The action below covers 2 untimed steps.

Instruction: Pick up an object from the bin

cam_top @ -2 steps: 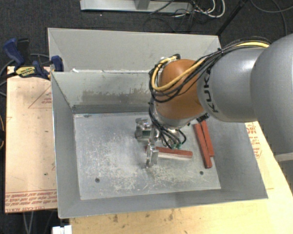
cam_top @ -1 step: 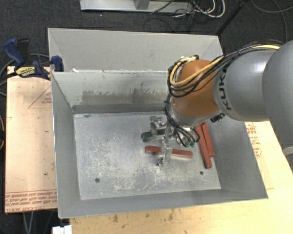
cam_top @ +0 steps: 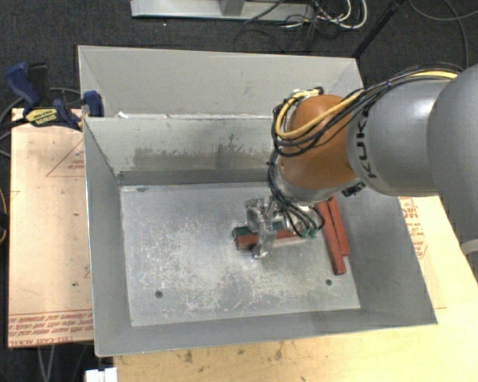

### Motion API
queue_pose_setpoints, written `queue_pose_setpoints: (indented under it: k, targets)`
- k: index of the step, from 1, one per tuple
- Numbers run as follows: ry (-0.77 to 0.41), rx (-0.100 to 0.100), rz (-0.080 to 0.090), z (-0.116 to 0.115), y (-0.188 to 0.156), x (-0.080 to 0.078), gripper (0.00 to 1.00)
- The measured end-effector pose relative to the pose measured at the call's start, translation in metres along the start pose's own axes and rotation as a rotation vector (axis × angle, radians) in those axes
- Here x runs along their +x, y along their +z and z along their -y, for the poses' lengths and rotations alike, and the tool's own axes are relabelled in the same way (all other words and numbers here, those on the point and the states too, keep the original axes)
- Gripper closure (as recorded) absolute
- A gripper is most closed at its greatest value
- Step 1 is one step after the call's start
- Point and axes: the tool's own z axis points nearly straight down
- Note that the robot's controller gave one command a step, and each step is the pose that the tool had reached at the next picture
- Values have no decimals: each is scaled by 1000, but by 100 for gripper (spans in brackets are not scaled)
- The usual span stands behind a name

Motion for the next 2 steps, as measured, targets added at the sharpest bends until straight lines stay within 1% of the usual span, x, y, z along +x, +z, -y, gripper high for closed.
queue_pose_setpoints:
  k: [1,2]
  targets:
    - [-61,2,2,8,-143,-5,100]
    - [-36,-1,-17,-3,-33,-8,100]
